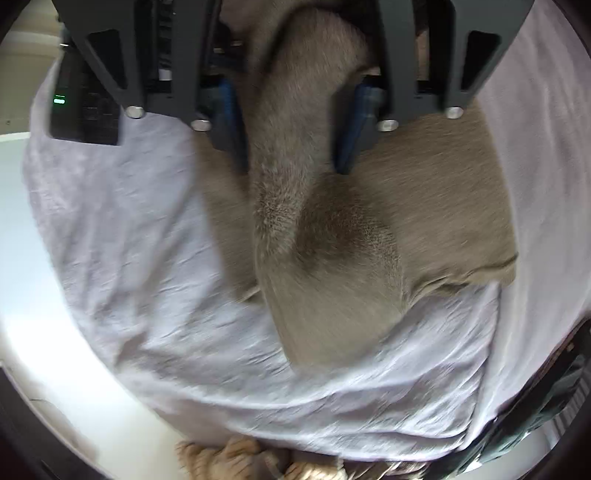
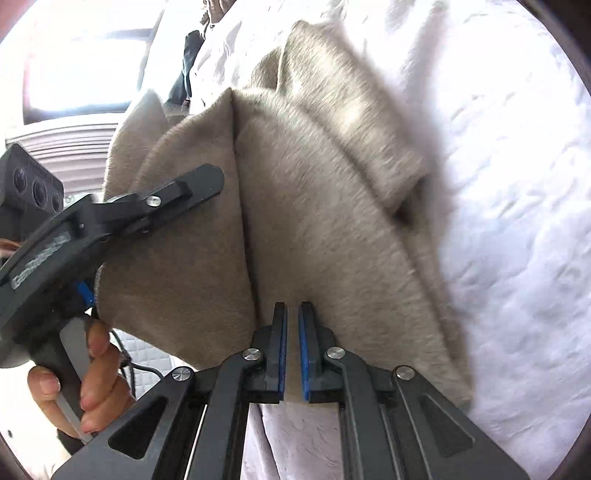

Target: Fold small clothes

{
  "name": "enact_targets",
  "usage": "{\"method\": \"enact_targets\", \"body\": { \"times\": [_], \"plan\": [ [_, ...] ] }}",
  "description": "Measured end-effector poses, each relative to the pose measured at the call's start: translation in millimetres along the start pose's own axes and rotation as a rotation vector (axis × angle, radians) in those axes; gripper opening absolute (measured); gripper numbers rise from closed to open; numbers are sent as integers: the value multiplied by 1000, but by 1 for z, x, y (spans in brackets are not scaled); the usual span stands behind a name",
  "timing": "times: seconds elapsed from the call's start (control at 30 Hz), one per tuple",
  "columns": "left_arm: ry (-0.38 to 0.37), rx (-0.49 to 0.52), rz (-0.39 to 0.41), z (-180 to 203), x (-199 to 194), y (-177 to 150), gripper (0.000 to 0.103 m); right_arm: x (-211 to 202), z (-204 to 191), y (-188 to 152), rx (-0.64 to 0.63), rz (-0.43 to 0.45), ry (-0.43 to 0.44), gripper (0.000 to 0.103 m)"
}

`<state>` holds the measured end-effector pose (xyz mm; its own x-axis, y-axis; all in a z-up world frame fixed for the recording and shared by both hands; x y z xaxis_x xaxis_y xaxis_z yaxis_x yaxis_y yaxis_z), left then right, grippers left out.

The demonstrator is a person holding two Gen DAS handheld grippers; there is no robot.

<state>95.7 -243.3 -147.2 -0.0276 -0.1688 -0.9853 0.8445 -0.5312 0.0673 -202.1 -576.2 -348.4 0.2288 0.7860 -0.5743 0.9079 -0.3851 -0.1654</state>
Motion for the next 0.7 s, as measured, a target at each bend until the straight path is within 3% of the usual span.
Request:
{"method": "enact_targets", "body": {
  "times": [0.13, 0.27, 0.3, 0.33, 0.37, 0.43, 0.47, 0.5, 0.53, 0.6, 0.7],
  "plan": [
    [30, 92, 48, 28, -15, -3, 52, -2, 7, 13, 31, -8, 46, 8],
    [-45, 27, 148, 7, -44, -15, 52, -33, 24, 16, 65, 35, 116, 8],
    [-49, -4, 168, -4, -50, -18, 63, -41, 29, 20, 87, 51, 157, 8],
    [-43, -42, 186, -16, -55, -21, 83, -48, 36, 21, 108, 59, 208, 9],
    [-25, -102, 232, -36, -63, -27, 87, -50, 38, 22, 127, 66, 248, 11],
    [4, -172, 265, -65, -68, -35, 87, -57, 48, 28, 169, 86, 336, 19],
    [19, -202, 243, -79, -65, -38, 87, -59, 53, 31, 185, 93, 375, 36],
    [30, -227, 226, -89, -62, -38, 87, -62, 57, 33, 196, 100, 422, 64],
    [42, -259, 213, -101, -58, -41, 87, -63, 56, 36, 200, 103, 459, 69],
    [51, -317, 198, -122, -51, -48, 87, -67, 53, 40, 200, 80, 474, 70],
    [69, -362, 178, -140, -40, -59, 87, -59, 33, 55, 144, 12, 391, 70]
  ]
}}
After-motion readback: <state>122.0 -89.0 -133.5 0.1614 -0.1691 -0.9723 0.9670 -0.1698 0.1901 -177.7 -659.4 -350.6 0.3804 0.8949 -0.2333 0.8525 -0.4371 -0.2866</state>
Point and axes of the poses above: each gripper's, at about its wrist camera, not at the fingertips, and x roughly the way its jaws point, z to its right, y to its top, the point moved 3 cm from there along x, roughly the way its jaws point, and after that the axes turned 13 degrees about -z, right-handed, at the moved point
